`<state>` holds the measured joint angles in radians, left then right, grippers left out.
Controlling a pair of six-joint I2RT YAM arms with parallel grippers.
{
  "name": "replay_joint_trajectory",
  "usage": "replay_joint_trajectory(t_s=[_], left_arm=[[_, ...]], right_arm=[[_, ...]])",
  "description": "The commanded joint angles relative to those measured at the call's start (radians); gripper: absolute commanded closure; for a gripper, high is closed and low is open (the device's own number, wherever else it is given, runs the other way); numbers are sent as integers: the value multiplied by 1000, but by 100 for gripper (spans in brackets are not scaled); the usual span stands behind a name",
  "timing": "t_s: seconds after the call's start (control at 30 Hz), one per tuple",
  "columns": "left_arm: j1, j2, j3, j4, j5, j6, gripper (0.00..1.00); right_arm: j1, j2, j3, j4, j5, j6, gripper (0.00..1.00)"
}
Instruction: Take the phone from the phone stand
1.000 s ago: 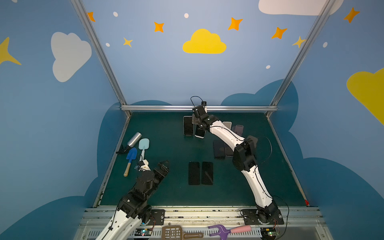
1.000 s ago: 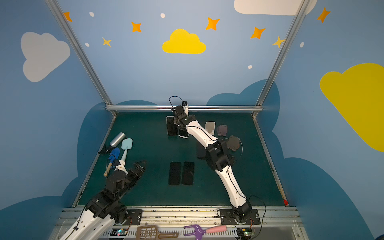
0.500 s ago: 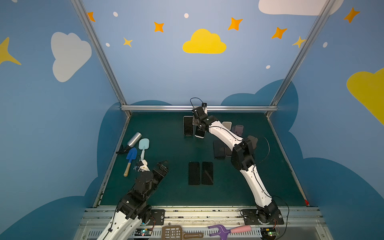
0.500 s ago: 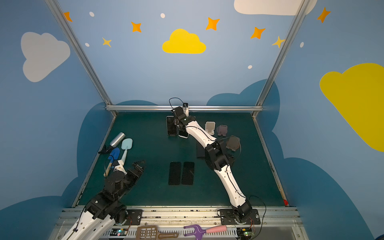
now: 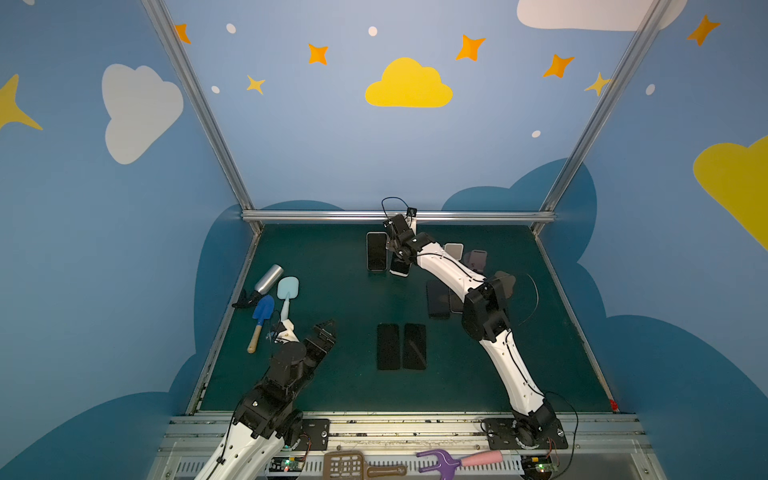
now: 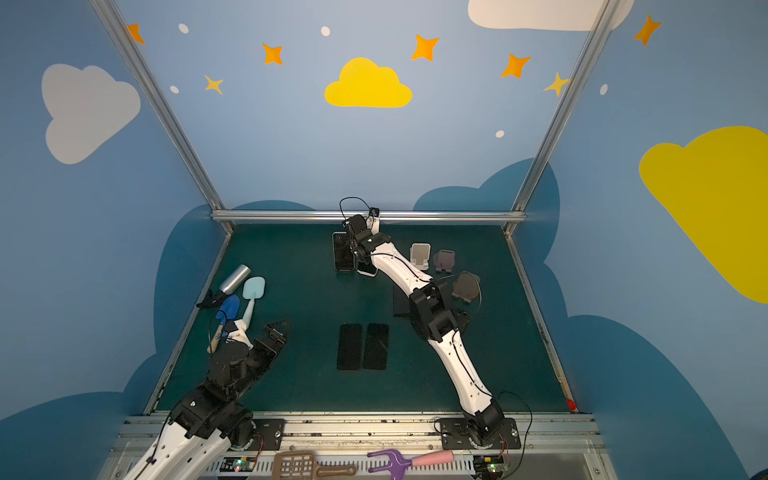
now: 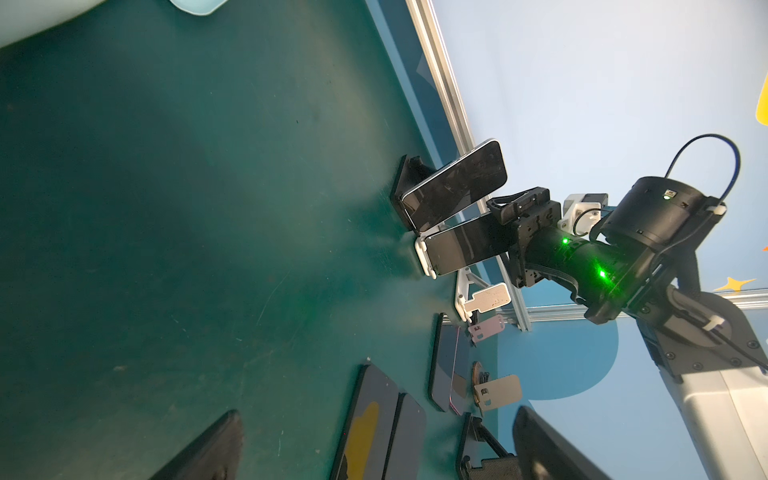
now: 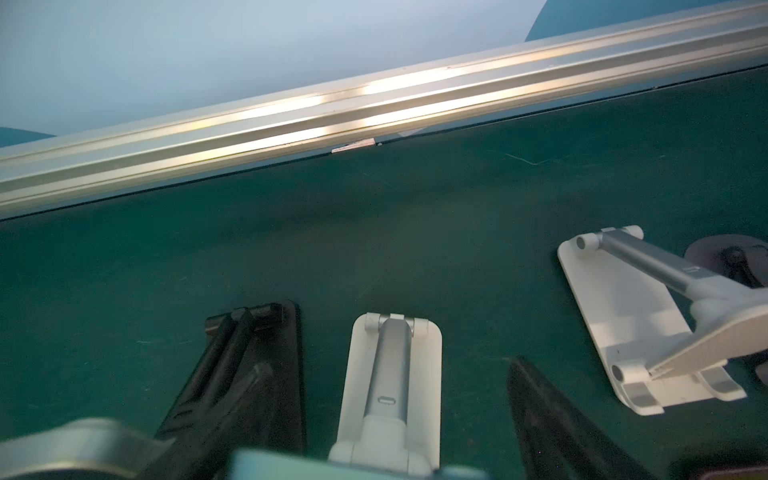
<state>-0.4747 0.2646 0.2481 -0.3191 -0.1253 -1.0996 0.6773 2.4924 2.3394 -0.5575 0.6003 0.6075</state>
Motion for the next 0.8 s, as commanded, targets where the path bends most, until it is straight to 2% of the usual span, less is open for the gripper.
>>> replay_joint_trajectory(t_s=[0.0,0.17,0.37,0.77], left_arm=[[6,-10,-9,-7,-5,5,0],[8,-11,-7,-7,-4,6,0],[11,-11,-8,-3,-2,4,0],[17,-2,-10,8,7,2,0]], right_arm=[[1,6,-18,-12,5,23,14],[1,-16,-59,20,-5,27,18],[-1,-24,-72,51,-32,-35,26],[-16,-103,-197,154,-99,-129,29]])
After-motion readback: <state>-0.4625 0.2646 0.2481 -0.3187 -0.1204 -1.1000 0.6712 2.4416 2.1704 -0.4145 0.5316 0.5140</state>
